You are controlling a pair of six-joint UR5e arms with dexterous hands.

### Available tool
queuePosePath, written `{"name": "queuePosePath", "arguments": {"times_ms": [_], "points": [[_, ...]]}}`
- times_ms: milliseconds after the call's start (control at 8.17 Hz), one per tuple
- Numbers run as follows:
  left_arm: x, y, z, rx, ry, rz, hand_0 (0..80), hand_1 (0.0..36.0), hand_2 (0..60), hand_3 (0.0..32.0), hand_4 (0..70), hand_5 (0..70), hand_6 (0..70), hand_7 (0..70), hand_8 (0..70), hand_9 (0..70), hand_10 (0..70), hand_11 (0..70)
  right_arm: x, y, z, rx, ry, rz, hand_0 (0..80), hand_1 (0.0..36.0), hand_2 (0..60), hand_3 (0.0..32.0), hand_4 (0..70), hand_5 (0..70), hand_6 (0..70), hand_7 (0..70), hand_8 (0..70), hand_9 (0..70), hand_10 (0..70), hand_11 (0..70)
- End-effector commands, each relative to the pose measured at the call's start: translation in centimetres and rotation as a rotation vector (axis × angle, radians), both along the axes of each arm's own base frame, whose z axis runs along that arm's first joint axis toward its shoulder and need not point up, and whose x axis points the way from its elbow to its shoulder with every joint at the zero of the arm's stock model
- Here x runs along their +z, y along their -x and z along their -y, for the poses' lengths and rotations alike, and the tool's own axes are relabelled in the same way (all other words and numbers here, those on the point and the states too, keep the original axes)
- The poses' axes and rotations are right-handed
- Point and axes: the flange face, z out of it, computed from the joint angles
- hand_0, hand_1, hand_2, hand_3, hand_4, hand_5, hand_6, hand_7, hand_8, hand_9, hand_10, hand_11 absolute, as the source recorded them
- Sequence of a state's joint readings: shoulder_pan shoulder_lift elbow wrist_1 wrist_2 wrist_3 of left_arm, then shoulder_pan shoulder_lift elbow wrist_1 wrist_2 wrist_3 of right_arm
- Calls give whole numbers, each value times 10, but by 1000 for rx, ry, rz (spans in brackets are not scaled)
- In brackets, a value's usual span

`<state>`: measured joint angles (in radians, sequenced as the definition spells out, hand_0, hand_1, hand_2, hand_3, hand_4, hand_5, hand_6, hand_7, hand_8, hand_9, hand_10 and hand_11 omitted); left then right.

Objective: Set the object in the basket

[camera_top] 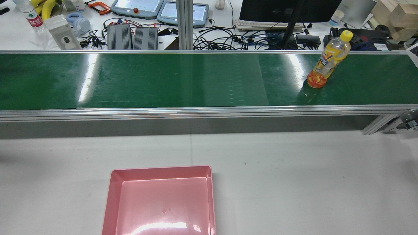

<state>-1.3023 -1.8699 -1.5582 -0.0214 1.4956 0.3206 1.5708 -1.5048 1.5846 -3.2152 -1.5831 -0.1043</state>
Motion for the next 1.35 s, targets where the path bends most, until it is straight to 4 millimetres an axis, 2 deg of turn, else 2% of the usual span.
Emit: {"name": "queuePosePath", "arguments": {"times_ms": [0,612,857,1224], "points": [[0,-1,0,3,0,0,481,88,0,0,186,218,14,0,80,135,107,166,-1,0,1,0,-2,0,0,0,0,0,0,0,0,0,0,0,0,0],[21,-4,3,4,32,10,478,91,0,0,177,215,8,0,64,113,108,166,0,0,0,0,0,0,0,0,0,0,0,0,0,0,0,0,0,0],[11,-7,14,4,22,8,479,91,0,0,176,216,7,0,63,110,106,165,0,0,0,0,0,0,0,0,0,0,0,0,0,0,0,0,0,0],[8,-7,15,3,17,9,478,89,0,0,186,211,1,7,66,116,118,181,-1,0,1,0,-2,0,0,0,0,0,0,0,0,0,0,0,0,0]]}}
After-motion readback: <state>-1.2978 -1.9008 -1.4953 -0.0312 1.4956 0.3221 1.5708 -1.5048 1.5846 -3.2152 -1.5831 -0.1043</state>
